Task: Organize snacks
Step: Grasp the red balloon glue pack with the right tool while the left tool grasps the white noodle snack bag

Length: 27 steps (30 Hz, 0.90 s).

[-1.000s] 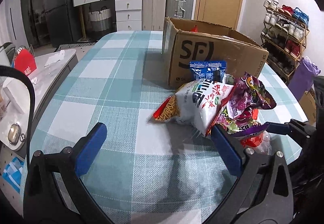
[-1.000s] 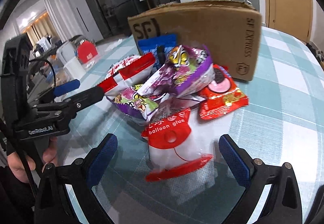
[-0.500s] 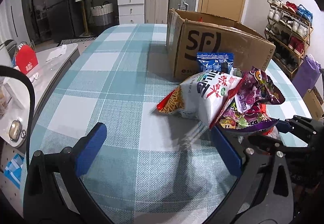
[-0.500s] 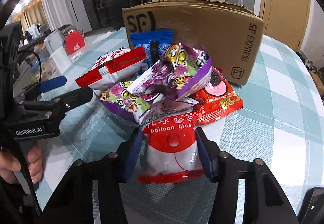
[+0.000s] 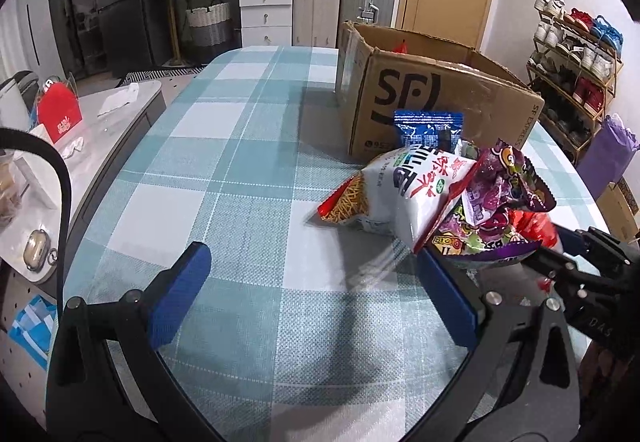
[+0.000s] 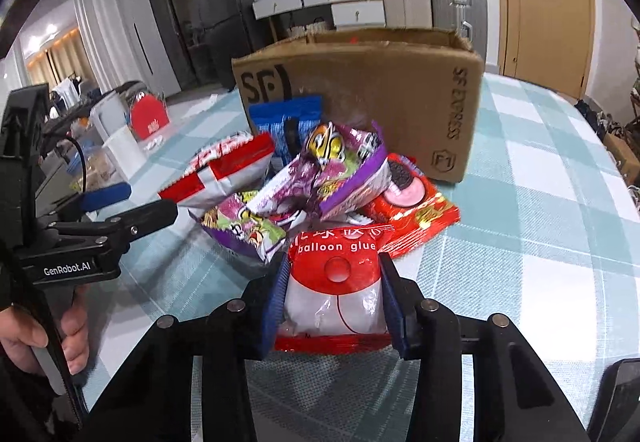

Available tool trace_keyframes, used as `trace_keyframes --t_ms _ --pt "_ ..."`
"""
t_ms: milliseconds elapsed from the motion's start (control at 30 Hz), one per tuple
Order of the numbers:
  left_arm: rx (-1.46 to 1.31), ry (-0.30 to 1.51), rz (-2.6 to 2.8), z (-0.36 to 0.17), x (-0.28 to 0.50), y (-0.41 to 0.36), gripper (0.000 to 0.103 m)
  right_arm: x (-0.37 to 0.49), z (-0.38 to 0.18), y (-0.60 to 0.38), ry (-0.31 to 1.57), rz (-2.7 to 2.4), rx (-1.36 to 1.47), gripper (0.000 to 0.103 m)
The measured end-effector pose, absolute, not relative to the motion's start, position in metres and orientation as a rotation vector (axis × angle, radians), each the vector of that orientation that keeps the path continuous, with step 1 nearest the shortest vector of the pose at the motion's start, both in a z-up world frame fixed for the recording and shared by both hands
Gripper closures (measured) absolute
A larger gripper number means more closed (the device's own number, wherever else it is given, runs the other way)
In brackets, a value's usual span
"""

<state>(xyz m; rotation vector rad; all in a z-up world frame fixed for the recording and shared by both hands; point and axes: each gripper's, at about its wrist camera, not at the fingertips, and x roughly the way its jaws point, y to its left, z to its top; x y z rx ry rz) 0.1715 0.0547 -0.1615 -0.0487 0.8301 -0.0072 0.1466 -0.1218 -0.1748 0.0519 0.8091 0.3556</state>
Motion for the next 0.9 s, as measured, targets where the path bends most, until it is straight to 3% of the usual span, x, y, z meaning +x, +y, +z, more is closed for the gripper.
trace_keyframes --t_ms 900 --pt "-0.063 0.93 -0.179 -0.149 0.224 0.019 0.001 0.132 -0.162 -0.152 0.691 0.358 0.197 0.059"
